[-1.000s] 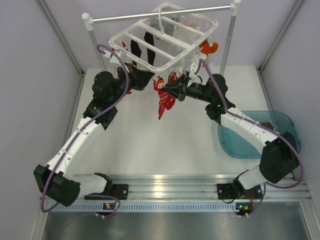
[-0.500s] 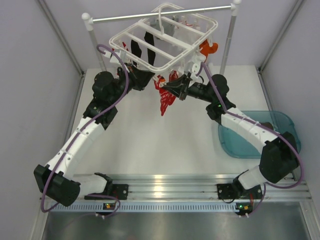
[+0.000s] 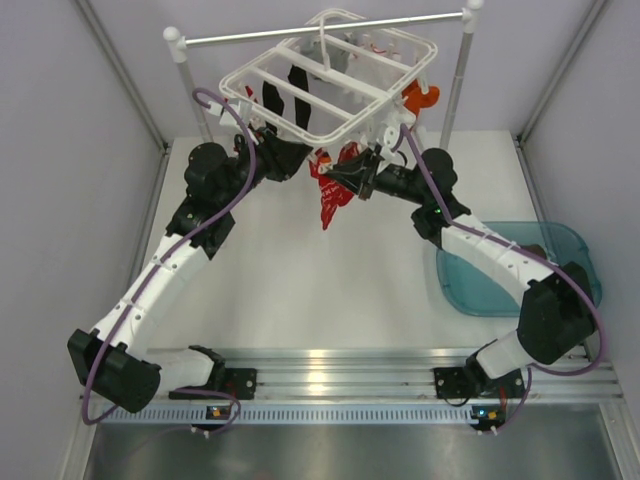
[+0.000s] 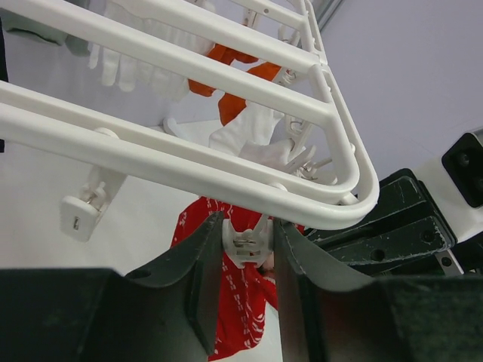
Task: Clip the socks to the hanger
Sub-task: Clamp the sock onto the hanger.
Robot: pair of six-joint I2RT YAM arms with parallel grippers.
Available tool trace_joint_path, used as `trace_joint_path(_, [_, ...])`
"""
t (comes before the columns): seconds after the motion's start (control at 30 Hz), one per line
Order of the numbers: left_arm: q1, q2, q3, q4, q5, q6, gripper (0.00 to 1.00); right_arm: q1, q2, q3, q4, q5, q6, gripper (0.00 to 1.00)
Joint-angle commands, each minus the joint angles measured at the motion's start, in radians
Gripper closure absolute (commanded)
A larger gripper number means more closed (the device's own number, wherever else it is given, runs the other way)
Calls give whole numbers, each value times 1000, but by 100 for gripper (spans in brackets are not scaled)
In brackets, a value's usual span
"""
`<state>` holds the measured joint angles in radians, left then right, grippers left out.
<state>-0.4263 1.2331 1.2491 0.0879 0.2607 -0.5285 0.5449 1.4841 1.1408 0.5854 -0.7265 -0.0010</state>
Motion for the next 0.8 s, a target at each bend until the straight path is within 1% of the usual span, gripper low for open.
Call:
trace_joint_path(0.0, [3, -21, 23, 15, -1, 1, 64, -28, -11, 39, 53, 1, -11, 100])
trace_joint_path(0.03, [3, -30, 21, 7, -5, 8, 59, -34, -18, 36, 53, -2, -11, 100])
trace_joint_path(0.23, [18, -76, 9, -19, -5, 16, 50, -72, -35, 39, 37, -16, -7, 100])
trace_joint_path(0.4, [49, -159, -23, -34, 3, 19, 50, -89, -42, 51, 13, -28, -10, 100])
trace_joint_path(0.5, [57, -188, -34, -72, -11, 56, 53, -97, -44, 57, 5, -34, -11, 100])
trace_joint_path(0.63, [64, -184, -31, -83, -40, 97, 58, -105, -44, 68, -7, -47, -13, 100])
trace_joint_path(0.77, [64, -146, -4, -83, -54, 140, 59, -121, -48, 71, -24, -62, -16, 100])
